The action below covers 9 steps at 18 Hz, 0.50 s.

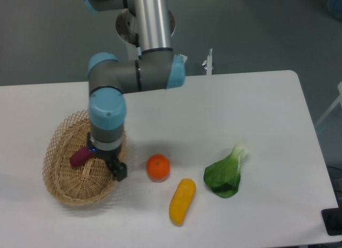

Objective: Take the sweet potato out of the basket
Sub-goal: 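Lower the gripper into the basket onto the purple sweet potato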

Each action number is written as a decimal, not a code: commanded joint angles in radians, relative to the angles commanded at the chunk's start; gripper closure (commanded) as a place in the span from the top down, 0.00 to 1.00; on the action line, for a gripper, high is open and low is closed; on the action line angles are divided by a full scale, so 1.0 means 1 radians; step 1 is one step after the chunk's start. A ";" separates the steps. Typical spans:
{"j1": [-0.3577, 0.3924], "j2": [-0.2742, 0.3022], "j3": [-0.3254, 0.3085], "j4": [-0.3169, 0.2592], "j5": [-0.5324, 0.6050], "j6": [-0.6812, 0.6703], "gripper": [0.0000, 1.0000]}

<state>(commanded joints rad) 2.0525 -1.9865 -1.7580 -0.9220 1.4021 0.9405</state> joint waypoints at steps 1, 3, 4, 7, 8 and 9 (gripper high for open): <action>-0.014 -0.005 -0.003 0.002 0.000 -0.011 1.00; -0.034 -0.014 -0.017 0.003 0.000 -0.028 1.00; -0.038 -0.018 -0.024 0.008 0.000 -0.041 1.00; -0.063 -0.020 -0.035 0.035 0.000 -0.094 1.00; -0.066 -0.021 -0.041 0.037 0.002 -0.101 1.00; -0.071 -0.023 -0.049 0.040 0.002 -0.106 1.00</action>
<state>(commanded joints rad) 1.9819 -2.0095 -1.8070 -0.8821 1.4036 0.8345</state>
